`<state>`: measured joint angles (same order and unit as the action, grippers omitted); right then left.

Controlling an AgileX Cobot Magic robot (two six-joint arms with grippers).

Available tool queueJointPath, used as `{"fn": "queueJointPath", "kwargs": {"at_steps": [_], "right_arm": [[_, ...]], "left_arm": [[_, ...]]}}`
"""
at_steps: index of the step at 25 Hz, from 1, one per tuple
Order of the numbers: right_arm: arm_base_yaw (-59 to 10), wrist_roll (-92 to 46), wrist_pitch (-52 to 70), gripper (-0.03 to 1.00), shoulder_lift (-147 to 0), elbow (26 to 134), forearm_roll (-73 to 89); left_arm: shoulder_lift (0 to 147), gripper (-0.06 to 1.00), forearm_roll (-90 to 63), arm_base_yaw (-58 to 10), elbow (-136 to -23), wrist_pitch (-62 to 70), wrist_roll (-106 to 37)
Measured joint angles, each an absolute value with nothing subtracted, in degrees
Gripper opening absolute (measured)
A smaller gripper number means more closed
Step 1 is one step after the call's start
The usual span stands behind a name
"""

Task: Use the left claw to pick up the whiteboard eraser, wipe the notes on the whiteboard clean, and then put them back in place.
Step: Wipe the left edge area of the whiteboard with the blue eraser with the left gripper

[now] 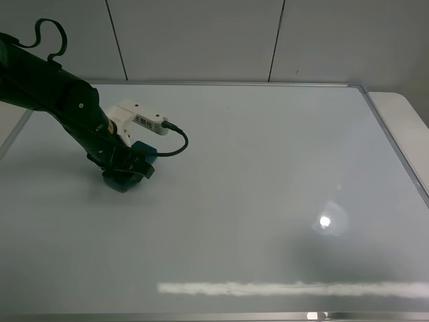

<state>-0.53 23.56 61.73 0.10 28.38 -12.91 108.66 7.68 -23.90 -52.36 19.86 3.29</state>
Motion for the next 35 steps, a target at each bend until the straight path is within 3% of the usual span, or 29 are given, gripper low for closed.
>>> {"fn": "queueJointPath", "kwargs": {"at_steps": [15, 35], "right_arm": [[-0.5, 23.6, 61.7, 0.99, 0.1, 28.4, -12.9], [-0.5, 23.6, 61.7, 0.99, 0.1, 28.4, -12.9]], "left_arm": [[100.3, 0.55, 9.2, -6.1, -51.2, 31.7, 7.1], [101.1, 0.55, 7.8, -2.9, -51.2, 26.2, 8.4]]}}
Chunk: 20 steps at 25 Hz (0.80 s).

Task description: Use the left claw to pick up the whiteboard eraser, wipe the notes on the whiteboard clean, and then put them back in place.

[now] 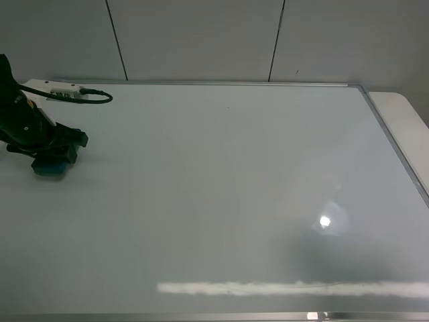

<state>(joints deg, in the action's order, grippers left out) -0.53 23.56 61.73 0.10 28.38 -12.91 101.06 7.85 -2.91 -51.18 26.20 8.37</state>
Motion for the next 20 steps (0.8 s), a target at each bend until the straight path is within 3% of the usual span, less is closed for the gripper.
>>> {"fn": "queueJointPath", "kwargs": {"at_steps": [7, 13, 20], "right_arm": [[-0.5, 23.6, 61.7, 0.99, 0.1, 28.4, -12.9], [-0.5, 23.6, 61.7, 0.99, 0.1, 28.4, -12.9], [-0.5, 23.6, 61.7, 0.99, 0.1, 28.4, -12.9]], "left_arm": [[101.4, 0.56, 7.8, -2.9, -51.1, 26.2, 8.3], [101.4, 0.95, 7.8, -2.9, -51.1, 26.2, 8.2], [101.4, 0.99, 8.4, -2.9, -51.1, 26.2, 8.2]]}}
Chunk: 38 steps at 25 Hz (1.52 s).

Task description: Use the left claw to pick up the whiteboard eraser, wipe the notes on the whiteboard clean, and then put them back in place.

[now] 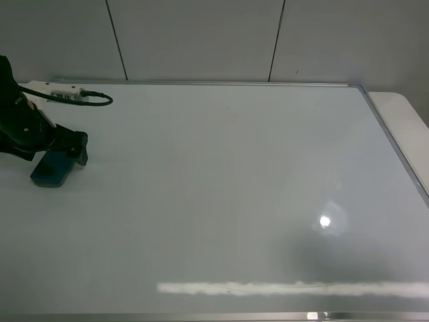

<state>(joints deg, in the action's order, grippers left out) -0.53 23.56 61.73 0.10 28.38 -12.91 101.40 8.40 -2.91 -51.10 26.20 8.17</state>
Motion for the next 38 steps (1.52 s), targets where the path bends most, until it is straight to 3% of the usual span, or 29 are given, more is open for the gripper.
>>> {"fn": "queueJointPath", "kwargs": {"at_steps": [10, 29, 38], "right_arm": [[-0.5, 23.6, 61.7, 0.99, 0.1, 28.4, -12.9], [-0.5, 23.6, 61.7, 0.99, 0.1, 28.4, -12.9], [-0.5, 23.6, 61.7, 0.99, 0.1, 28.4, -12.9]], "left_arm": [[93.9, 0.99, 8.5, -2.9, -51.1, 28.5, 8.2], [30.6, 0.99, 5.8, -2.9, -51.0, 56.0, 8.2], [9.3, 0.99, 3.9, -2.9, -51.0, 66.3, 8.1]]}}
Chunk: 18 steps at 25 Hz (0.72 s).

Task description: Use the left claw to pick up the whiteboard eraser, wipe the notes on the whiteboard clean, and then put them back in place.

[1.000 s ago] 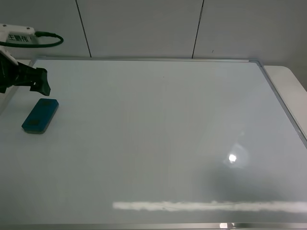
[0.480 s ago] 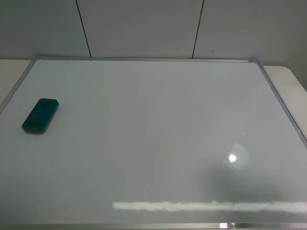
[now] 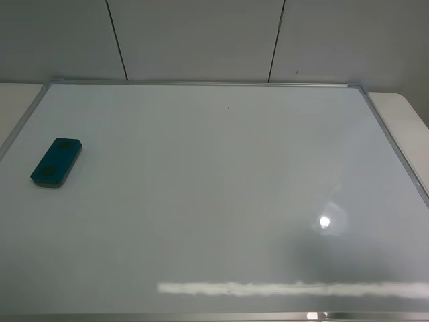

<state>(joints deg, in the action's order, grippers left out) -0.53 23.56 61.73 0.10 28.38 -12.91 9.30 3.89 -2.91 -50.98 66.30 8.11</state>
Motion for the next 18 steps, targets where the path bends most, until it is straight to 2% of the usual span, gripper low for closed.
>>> {"fn": "queueJointPath", "kwargs": {"at_steps": [9, 15, 18], "right_arm": [[-0.5, 23.6, 61.7, 0.99, 0.1, 28.4, -12.9], [-0.5, 23.6, 61.7, 0.99, 0.1, 28.4, -12.9], [-0.5, 23.6, 61.7, 0.99, 0.1, 28.4, -12.9]], "left_arm": [[-0.4, 0.99, 4.9, -2.9, -48.2, 67.6, 8.2], [-0.4, 0.99, 6.4, -2.9, -36.8, 67.2, 8.2], [-0.4, 0.99, 6.4, -2.9, -31.2, 62.9, 8.0]]}}
